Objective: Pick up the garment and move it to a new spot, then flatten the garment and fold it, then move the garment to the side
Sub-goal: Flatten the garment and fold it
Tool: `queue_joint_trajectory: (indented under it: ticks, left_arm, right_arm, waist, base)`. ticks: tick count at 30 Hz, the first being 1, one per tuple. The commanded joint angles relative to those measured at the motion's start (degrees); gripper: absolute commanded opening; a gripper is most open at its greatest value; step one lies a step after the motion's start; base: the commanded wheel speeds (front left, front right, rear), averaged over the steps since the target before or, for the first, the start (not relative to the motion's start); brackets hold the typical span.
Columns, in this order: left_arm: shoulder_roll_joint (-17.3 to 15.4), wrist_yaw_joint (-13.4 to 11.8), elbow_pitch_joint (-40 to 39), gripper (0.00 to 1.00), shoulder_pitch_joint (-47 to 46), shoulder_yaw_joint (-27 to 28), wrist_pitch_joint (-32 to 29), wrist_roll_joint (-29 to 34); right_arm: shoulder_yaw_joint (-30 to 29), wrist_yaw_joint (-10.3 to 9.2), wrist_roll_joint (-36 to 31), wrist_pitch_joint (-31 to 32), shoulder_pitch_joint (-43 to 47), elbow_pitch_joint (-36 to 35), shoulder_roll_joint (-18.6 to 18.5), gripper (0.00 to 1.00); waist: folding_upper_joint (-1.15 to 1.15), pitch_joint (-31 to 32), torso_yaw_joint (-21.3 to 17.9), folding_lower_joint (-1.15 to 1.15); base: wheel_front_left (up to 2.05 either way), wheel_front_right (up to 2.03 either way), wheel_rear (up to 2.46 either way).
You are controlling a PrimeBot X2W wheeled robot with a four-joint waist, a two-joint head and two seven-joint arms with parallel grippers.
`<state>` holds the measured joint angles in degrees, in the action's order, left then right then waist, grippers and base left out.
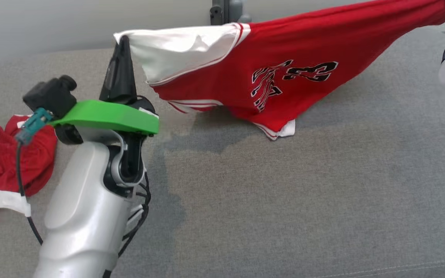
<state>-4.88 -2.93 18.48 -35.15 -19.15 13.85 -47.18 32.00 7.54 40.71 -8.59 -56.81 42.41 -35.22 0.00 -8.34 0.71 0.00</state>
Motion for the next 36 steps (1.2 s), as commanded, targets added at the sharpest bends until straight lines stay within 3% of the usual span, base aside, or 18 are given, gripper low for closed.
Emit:
queue_joint_trajectory:
  ticks: [1, 8, 12, 16, 20, 23, 24, 29, 30, 31, 36]
  left_arm:
    - [-1.0, 0.4, -0.6, 0.00, -2.4, 0.9, -0.9, -1.0]
    - [-1.9, 1.3, -2.5, 0.00, -6.4, 1.1, -5.2, -2.8]
    - [-3.1, 0.7, -4.6, 0.00, -3.1, -0.7, -9.3, -3.4]
    - [-5.3, -1.3, -7.5, 0.00, 2.9, -0.4, -7.8, -1.6]
    - [-6.5, -2.2, -8.7, 0.00, 9.4, 0.7, -5.3, -1.8]
    - [-6.4, -2.2, -8.6, 0.00, 13.3, 1.0, -4.5, -2.9]
    - [-6.3, -2.1, -8.5, 0.00, 14.3, 1.1, -4.2, -3.2]
    - [-5.6, -1.7, -7.4, 0.00, 18.7, 2.1, -2.5, -4.9]
    - [-5.5, -1.8, -7.0, 0.00, 19.2, 2.4, -2.1, -5.0]
    - [-5.5, -1.8, -6.7, 0.00, 19.5, 2.7, -1.7, -4.9]
    - [-5.5, -1.6, -5.3, 0.00, 20.3, 3.6, 0.0, -3.1]
  right_arm:
    - [-1.1, -0.10, 0.8, 0.3, 1.9, -1.1, -1.1, 0.00]
    - [-3.5, -0.10, 3.7, 3.6, 5.9, -5.6, -2.3, 0.00]
    - [-5.3, -0.09, 5.2, 5.0, 11.6, -9.2, -3.4, 0.00]
    - [-8.4, -0.10, 5.7, 3.8, 20.8, -12.6, -3.6, 0.00]
    - [-12.3, -0.12, 5.1, 0.1, 31.1, -15.2, -0.5, 0.00]
    - [-14.2, -0.11, 4.3, -2.5, 37.4, -16.7, 3.0, 0.27]
    - [-14.6, -0.11, 3.6, -3.5, 39.0, -17.2, 4.2, 0.40]
    - [-15.9, -0.11, 1.3, -5.9, 44.7, -18.2, 10.7, 0.50]
    - [-16.1, -0.10, 0.5, -6.1, 45.6, -17.9, 11.6, 0.83]
    - [-16.1, -0.10, -0.4, -6.3, 46.3, -17.7, 12.5, 1.00]
    - [-17.3, -0.09, -2.3, -6.7, 49.3, -19.3, 14.8, 1.00]
  waist:
    - [0.00, 5.1, -2.9, 0.00]
    - [0.00, 8.4, -4.6, 0.00]
    - [0.00, 8.0, -5.5, 0.00]
    - [0.00, 5.6, -5.7, 0.00]
    - [0.00, 3.1, -5.4, 0.00]
    - [0.00, 1.5, -5.3, 0.00]
    - [0.00, 1.1, -5.4, 0.00]
    - [0.00, -0.7, -5.7, 0.00]
    - [0.00, -0.9, -5.8, 0.00]
    - [0.00, -1.1, -5.8, 0.00]
    - [0.00, -2.1, -5.5, 0.00]
  base:
    - [0.00, 0.00, 0.00]
    - [0.00, 0.00, 0.00]
    - [0.00, 0.00, 0.00]
    - [0.00, 0.00, 0.00]
    - [0.00, 0.00, 0.00]
    - [0.00, 0.00, 0.00]
    - [0.00, 0.00, 0.00]
    - [0.00, 0.00, 0.00]
    - [0.00, 0.00, 0.00]
    - [0.00, 0.00, 0.00]
    - [0.00, 0.00, 0.00]
